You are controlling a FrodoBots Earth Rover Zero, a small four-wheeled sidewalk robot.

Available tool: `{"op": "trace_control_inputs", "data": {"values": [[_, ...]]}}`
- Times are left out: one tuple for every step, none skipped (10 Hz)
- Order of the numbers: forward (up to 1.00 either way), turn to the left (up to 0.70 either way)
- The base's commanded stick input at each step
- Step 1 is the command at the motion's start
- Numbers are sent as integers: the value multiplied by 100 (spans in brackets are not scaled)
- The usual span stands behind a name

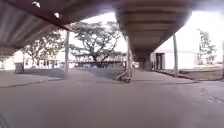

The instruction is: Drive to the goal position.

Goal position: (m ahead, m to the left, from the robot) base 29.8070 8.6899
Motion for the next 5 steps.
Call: {"op": "trace_control_inputs", "data": {"values": [[70, 0], [70, 0], [70, 0], [70, 0], [70, 0]]}}
